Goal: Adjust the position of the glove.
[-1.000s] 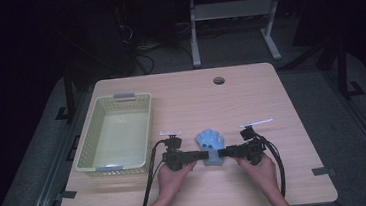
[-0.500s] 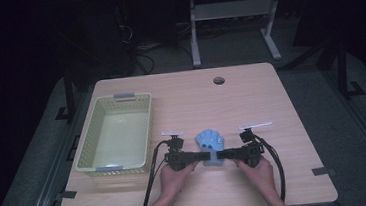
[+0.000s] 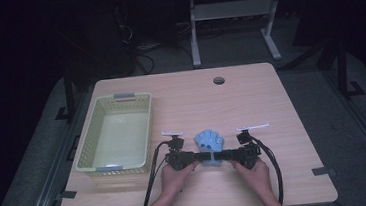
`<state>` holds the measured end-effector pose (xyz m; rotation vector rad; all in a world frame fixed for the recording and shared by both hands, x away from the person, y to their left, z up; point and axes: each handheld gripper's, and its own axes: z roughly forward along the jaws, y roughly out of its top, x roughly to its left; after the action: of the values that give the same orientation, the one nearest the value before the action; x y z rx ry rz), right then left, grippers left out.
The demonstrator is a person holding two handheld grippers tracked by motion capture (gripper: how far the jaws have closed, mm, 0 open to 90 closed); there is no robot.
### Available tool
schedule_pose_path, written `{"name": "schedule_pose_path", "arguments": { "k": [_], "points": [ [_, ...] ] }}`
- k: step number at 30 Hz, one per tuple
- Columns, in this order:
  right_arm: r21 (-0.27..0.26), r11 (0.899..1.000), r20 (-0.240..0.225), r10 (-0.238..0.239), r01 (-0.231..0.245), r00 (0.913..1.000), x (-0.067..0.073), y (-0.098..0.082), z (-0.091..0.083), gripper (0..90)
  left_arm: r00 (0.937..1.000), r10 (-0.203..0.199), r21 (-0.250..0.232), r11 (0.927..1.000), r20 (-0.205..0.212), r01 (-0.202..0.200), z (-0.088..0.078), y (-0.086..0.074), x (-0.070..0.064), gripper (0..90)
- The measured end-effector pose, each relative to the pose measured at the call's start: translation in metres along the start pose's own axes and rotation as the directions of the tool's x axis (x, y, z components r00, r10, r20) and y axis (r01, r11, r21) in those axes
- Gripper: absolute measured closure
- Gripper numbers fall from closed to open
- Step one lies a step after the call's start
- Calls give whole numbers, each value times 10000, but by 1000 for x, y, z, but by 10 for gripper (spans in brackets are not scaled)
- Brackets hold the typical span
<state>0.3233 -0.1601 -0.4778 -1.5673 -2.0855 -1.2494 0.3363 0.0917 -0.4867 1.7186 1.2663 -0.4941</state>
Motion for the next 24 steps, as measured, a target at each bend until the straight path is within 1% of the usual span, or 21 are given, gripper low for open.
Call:
{"name": "schedule_pose_path", "arguments": {
  "k": [2,4,5,6,8,10,12,13,14,15,17,18,19,21,24],
  "points": [
    [-3,10000,-3,9,-9,10000,0,0,0,603,10000,-3,-24,10000,13,3,1,0,0,596],
    [-106,9999,93,-85,86,9999,4,-1,3,613,10000,56,-25,10000,-43,-56,1,-1,-1,603],
    [-67,9999,115,-128,129,9999,5,-1,4,618,10000,22,-37,10000,-50,-23,1,-1,-1,613],
    [-74,9998,137,-166,167,9998,6,-2,5,628,9999,-122,-37,9999,8,122,1,-1,0,618],
    [-76,9997,135,-221,222,9997,8,-1,5,644,9995,-267,-24,9996,170,268,1,-1,2,621],
    [-85,9998,58,-153,153,9999,7,-1,5,659,9991,-353,-29,9994,249,354,2,-1,3,620],
    [-87,9999,-32,-96,95,9999,6,-1,5,667,9990,-358,-31,9994,266,359,2,-1,3,617],
    [-108,9999,-137,-11,10,9999,4,-1,5,683,9985,-422,0,9991,350,422,2,-1,3,608],
    [-108,9999,-137,-11,10,9999,4,-1,5,683,9985,-422,0,9991,350,422,2,-1,3,596],
    [-181,9998,-185,61,-64,9998,3,-2,5,695,9974,-543,56,9985,463,541,1,-1,4,583],
    [-183,9998,-174,12,-15,9998,3,-2,4,704,9961,-641,151,9979,598,633,-1,0,6,567],
    [-181,9998,-175,8,-12,9998,2,-2,4,707,9961,-641,151,9979,598,633,-1,0,6,570],
    [-192,9998,-180,15,-18,9998,2,-2,4,709,9944,-795,188,9967,691,784,-4,0,10,579],
    [-192,9998,-232,62,-67,9997,2,-1,5,710,9941,-828,185,9965,706,817,-4,-1,11,609],
    [-234,9997,-207,64,-69,9998,3,-2,5,711,9931,-882,188,9960,768,870,-3,-1,12,620]
  ]
}}
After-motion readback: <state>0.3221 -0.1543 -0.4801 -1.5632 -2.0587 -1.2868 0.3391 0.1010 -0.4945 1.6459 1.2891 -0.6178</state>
